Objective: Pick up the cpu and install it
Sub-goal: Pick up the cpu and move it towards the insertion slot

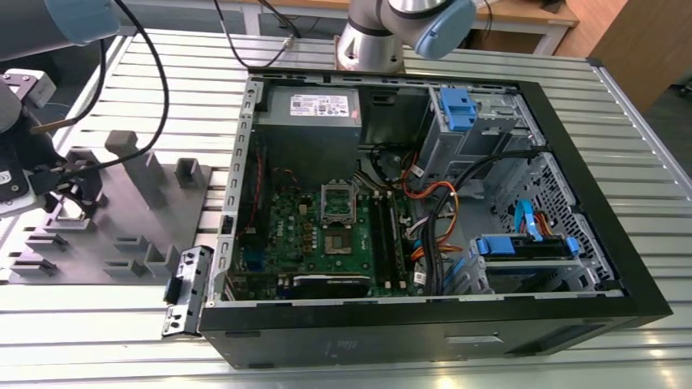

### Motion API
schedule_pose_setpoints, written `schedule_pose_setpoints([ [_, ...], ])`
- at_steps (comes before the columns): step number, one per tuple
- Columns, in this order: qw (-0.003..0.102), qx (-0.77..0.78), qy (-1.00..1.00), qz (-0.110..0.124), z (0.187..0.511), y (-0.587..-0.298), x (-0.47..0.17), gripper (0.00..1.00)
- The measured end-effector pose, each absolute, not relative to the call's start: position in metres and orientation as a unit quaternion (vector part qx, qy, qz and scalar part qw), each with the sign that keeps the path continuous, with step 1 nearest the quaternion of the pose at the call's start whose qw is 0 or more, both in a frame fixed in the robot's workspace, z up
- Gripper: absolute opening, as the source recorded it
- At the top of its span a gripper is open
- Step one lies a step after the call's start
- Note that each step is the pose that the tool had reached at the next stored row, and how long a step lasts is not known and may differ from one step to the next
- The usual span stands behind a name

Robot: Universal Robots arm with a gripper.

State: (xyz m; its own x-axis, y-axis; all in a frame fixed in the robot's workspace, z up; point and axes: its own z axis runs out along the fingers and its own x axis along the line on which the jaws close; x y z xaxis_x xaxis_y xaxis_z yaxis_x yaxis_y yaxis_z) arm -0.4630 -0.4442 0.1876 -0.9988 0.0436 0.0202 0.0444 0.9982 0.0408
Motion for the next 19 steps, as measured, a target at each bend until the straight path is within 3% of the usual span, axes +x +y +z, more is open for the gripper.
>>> schedule_pose_setpoints([
  [19, 0.008, -0.015, -1.0, -0.021, 0.1831, -0.443, -0.4659, 0.59],
])
